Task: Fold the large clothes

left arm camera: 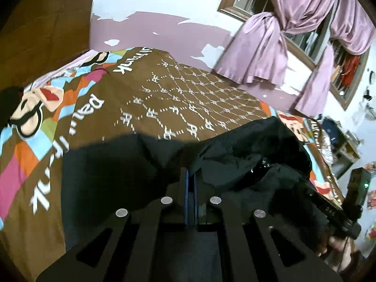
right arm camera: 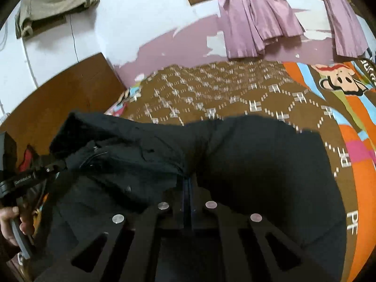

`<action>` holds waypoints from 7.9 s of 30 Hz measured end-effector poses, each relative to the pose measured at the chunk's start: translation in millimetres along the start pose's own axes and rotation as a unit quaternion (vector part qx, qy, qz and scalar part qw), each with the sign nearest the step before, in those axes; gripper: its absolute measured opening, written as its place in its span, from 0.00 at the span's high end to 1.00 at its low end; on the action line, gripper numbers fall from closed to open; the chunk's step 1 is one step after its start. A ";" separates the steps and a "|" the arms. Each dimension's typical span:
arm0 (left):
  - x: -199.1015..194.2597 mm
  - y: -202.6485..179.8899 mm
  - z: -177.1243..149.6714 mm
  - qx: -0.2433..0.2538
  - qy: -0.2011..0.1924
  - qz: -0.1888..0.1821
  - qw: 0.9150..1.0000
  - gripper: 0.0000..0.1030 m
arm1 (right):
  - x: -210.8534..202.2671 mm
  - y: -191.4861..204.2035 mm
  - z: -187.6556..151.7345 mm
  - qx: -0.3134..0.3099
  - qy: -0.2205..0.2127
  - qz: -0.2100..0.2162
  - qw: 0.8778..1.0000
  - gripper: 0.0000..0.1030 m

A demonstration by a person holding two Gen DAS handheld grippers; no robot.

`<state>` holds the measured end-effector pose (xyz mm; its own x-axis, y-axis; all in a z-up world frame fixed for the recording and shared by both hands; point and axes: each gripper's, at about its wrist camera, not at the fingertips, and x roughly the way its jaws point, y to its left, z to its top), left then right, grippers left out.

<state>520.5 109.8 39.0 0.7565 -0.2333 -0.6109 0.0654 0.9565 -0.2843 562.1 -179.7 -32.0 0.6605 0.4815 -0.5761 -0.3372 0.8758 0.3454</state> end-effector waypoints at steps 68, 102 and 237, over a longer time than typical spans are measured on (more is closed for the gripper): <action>99.8 -11.2 -49.0 0.083 0.122 -0.023 0.989 0.97 | 99.8 68.2 -6.7 -0.121 0.156 0.069 0.978 0.96; 101.0 -25.8 -61.9 0.127 0.109 0.015 0.986 0.98 | 71.0 6.7 -15.6 0.036 0.096 0.011 0.995 0.68; -220.0 -90.0 -459.8 0.392 0.052 0.175 0.902 0.01 | -228.1 80.8 -254.1 -0.157 0.207 -0.153 0.954 0.01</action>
<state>49.0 -5.5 -140.8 0.7571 0.1308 -0.6401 0.3058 0.7948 0.5242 213.7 -210.2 -61.0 0.4614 0.1166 -0.8795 -0.3974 0.9135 -0.0873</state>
